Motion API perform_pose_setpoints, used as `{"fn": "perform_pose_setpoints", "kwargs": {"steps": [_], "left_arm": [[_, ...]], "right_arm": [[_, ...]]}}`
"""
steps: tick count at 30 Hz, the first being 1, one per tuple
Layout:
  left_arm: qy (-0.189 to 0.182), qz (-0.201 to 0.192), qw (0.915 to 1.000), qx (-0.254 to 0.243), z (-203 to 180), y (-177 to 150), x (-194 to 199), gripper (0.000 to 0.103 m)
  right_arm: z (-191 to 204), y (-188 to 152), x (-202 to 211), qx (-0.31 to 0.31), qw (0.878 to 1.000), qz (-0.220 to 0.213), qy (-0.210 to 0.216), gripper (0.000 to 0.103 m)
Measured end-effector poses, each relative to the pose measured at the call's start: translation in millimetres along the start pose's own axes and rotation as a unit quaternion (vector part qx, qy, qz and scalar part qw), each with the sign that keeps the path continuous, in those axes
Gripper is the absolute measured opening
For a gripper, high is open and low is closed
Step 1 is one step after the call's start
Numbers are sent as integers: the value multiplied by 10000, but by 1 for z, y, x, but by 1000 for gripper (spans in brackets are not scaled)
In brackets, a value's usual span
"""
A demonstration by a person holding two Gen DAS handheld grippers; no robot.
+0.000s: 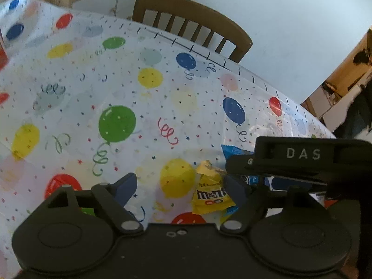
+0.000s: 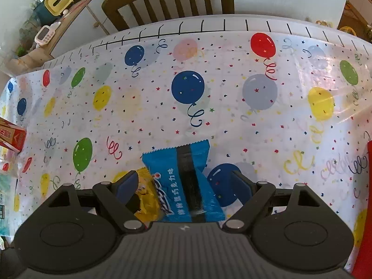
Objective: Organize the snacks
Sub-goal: 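Grasp the yellow M&M's bag with the left tool while the right tool grasps the blue packet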
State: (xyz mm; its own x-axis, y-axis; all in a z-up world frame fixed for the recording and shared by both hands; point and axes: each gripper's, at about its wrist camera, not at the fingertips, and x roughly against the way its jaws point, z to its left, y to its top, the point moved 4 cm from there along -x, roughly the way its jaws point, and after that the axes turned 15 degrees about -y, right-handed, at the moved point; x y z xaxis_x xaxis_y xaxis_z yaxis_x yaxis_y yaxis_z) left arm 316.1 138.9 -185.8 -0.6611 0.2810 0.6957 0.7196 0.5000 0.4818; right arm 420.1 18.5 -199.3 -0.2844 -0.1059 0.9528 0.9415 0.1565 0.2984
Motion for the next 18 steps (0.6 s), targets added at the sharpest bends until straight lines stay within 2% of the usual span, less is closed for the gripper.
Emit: {"fn": "perform_pose_setpoints", "kwargs": {"steps": [3, 4, 5, 12, 14, 18], "left_arm": [[-207, 52, 9998, 56, 0, 0, -4, 76], [-225, 60, 9997, 24, -2, 0, -5, 74], [-269, 72, 9996, -7, -4, 1, -7, 70], [-642, 186, 9978, 5, -12, 0, -13, 40], [-774, 191, 9968, 50, -13, 1, -12, 33], [-834, 200, 9963, 3, -15, 0, -11, 26]], "right_arm": [[1, 2, -3, -11, 10000, -24, -57, 86], [0, 2, -3, -27, 10000, -36, -54, 82], [0, 3, -4, -48, 10000, -34, -46, 77], [-5, 3, -3, -129, 9999, -69, 5, 65], [-7, 2, -1, -157, 9998, -101, 35, 58], [-12, 1, 2, -196, 9997, -143, 18, 53]]}}
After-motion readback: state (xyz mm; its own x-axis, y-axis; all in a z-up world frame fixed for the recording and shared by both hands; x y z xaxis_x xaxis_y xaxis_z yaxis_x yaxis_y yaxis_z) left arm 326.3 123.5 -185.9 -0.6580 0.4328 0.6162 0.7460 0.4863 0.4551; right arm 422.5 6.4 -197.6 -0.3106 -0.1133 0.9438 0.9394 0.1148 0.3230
